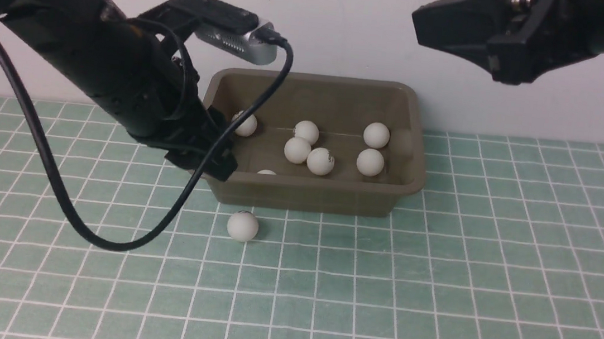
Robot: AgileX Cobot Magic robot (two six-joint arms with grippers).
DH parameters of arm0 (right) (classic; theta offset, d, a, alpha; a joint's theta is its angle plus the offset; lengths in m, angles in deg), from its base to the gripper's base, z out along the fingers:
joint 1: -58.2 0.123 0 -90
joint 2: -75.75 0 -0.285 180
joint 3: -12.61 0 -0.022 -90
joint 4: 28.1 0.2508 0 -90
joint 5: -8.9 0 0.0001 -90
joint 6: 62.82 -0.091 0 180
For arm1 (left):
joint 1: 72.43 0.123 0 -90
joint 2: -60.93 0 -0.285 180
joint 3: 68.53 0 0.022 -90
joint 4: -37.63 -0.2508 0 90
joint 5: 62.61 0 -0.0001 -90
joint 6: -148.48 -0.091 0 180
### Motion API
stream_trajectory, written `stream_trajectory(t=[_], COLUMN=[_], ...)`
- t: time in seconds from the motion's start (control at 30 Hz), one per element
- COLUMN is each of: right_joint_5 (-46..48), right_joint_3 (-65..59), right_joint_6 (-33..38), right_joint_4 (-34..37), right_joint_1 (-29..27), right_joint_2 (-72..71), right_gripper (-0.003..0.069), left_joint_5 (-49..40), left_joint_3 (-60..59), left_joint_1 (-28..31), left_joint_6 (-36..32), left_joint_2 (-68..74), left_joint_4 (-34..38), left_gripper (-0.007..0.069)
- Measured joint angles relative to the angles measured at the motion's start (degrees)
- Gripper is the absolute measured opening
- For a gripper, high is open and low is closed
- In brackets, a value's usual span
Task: Put the table tennis balls in the box on the green coffee tablecloth.
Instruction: 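Reach for and grasp a ping pong ball on the table beside the basket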
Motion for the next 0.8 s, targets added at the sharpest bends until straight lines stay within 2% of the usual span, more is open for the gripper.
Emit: stream_trajectory(t=[0.13,0.27,0.47,0.57,0.8], right_joint_5=[0.0,0.0,0.0,0.1,0.1], right_joint_3=[0.0,0.0,0.0,0.0,0.0], right_joint_6=[1.2,1.8,1.9,1.9,2.1], right_joint_4=[0.1,0.2,0.2,0.2,0.2], right_joint_1=[0.0,0.0,0.0,0.0,0.0], right_joint_2=[0.0,0.0,0.0,0.0,0.0], right_gripper=[0.0442,0.0442,0.0442,0.0442,0.0442], left_joint_5=[-0.3,3.1,14.8,27.6,39.3], left_joint_3=[-4.7,-13.0,-22.2,-28.4,-30.4], left_joint_1=[0.0,0.0,0.0,0.0,0.0], left_joint_6=[1.0,-0.1,-7.8,-17.5,-29.6], left_joint_2=[-0.3,-0.3,-0.3,-0.3,1.9], left_joint_4=[0.6,5.3,14.1,23.1,34.6], left_gripper=[0.0321,0.0321,0.0321,0.0321,0.0324])
